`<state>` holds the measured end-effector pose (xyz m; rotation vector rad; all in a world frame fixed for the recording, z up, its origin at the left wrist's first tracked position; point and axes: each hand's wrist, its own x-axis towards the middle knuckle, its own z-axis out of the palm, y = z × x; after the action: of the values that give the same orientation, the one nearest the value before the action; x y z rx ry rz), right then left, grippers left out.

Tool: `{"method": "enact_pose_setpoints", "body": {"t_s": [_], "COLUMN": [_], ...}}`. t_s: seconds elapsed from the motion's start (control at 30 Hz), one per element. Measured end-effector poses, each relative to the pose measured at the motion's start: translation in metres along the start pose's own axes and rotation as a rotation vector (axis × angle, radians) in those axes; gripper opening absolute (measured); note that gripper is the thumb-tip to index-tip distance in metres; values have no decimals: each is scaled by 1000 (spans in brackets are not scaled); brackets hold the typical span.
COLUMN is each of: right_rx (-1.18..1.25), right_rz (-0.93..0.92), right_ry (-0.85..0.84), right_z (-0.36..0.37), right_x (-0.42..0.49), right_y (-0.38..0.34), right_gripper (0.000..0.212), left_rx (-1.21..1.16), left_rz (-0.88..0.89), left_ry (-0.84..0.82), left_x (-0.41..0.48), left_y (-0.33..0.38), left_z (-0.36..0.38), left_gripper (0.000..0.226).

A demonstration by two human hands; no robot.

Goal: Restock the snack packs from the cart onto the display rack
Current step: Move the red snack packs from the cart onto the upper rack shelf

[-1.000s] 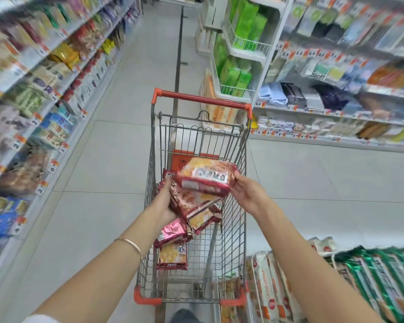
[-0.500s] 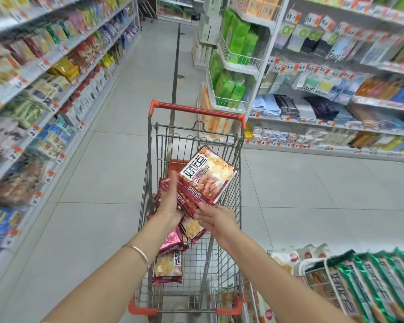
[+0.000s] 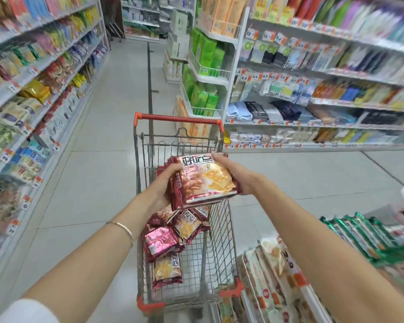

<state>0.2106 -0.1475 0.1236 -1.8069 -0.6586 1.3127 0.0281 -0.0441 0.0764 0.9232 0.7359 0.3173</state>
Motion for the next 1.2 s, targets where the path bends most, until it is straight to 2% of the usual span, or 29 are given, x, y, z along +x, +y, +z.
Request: {"method": "enact_pose_setpoints", "body": {"t_s": [0.03,0.07,0.2,0.27,0.33,0.4,0.47,0.67,0.83,0.9,0.97,1.03,1.17,1.2], "right_rx": [79,133,319,403,455,459,461,424,463,467,453,428,240,168], "right_rz": [14,11,-88,-137,-195,-253,-311,-431,-494,-529,-536,-450,-303,-243], "right_ry": [-32,-13,132,223,325,429,556,923,1182,1230,1284,1353,1220,1163], "right_z": [4,9,18,14,7,-3,-18,-63,-95,-112,-129,-150,-192,-198], "right_x": [-7,-16,-67,-106,-156,-210,-267,-440,-557,-591,-620,-637,-650,-652], "right_y": [1,3,7,5,0,-6,-6,24,66,84,101,122,181,195], "right_gripper": [51,48,49,45,45,44,41,36,36,43,46,53,59,56], "left_rx": [8,54,320,528,649,659,729,791,774,754,777,824,973,1087], "left_rz": [-19,-30,-70,-33,53,136,190,426,402,449,546,698,881,910], "left_ry": [-35,-66,-261,-299,-334,-400,-472,-825,-1127,-1204,-1219,-1203,-1161,-1155], "left_x": [-8,-16,-53,-72,-90,-108,-134,-217,-275,-289,-296,-298,-283,-279], "left_y": [7,15,55,76,90,98,98,62,11,-5,-19,-34,-67,-74], "left_z": [9,19,54,75,108,150,198,342,448,487,525,555,594,597], "left_gripper": [64,65,85,87,78,67,67,55,38,40,50,41,35,38]}}
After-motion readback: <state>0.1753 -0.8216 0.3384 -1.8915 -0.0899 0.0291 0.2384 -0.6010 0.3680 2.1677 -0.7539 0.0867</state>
